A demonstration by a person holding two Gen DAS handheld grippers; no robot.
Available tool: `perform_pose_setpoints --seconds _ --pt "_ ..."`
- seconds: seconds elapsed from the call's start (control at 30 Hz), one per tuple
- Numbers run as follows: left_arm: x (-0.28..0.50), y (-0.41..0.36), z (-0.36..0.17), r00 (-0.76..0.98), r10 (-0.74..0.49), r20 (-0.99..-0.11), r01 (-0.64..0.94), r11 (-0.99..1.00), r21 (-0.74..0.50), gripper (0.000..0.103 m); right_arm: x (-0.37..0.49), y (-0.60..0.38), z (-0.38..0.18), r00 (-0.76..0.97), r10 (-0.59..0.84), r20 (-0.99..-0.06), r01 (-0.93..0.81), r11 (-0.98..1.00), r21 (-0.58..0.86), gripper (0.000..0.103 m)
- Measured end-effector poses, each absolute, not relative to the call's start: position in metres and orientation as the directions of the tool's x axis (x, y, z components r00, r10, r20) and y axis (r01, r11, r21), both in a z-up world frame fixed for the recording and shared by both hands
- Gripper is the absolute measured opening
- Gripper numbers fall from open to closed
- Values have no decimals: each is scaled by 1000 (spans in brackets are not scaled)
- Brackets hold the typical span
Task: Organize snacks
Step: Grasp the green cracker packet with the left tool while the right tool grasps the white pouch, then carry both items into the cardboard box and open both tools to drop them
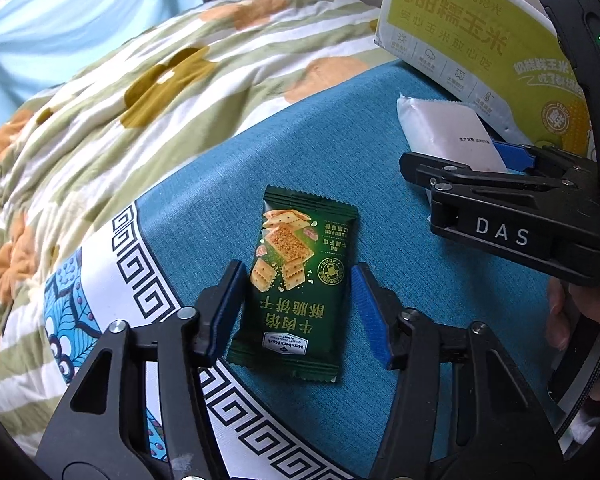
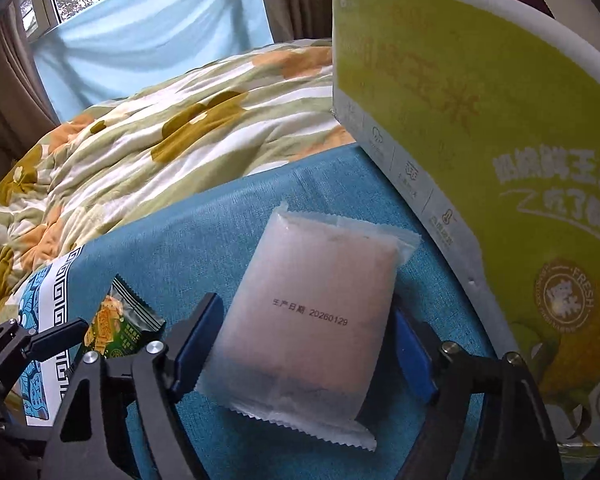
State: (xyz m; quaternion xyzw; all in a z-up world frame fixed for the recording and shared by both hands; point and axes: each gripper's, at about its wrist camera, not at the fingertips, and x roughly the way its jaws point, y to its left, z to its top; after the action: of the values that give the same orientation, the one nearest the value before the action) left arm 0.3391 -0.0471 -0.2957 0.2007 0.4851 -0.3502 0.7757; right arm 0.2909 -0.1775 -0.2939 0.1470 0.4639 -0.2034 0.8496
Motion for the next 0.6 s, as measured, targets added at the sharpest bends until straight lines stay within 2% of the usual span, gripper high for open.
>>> perform_pose_setpoints --seconds 0.2,0.27,0.4,0.6 --pt "336 -50 -295 279 -344 -896 749 662 -21 41 300 -176 -295 470 -238 -850 489 872 26 71" --pt "336 -49 -294 274 -345 -898 742 670 -31 41 301 -175 -295 467 -250 -849 485 875 9 66" --pt "338 -40 -288 233 -397 -888 719 685 -117 41 302 -176 -294 471 -239 -849 472 881 14 62" --pt "340 -25 -256 268 -418 -868 668 730 -145 41 294 -173 -276 510 -216 -832 451 891 45 60"
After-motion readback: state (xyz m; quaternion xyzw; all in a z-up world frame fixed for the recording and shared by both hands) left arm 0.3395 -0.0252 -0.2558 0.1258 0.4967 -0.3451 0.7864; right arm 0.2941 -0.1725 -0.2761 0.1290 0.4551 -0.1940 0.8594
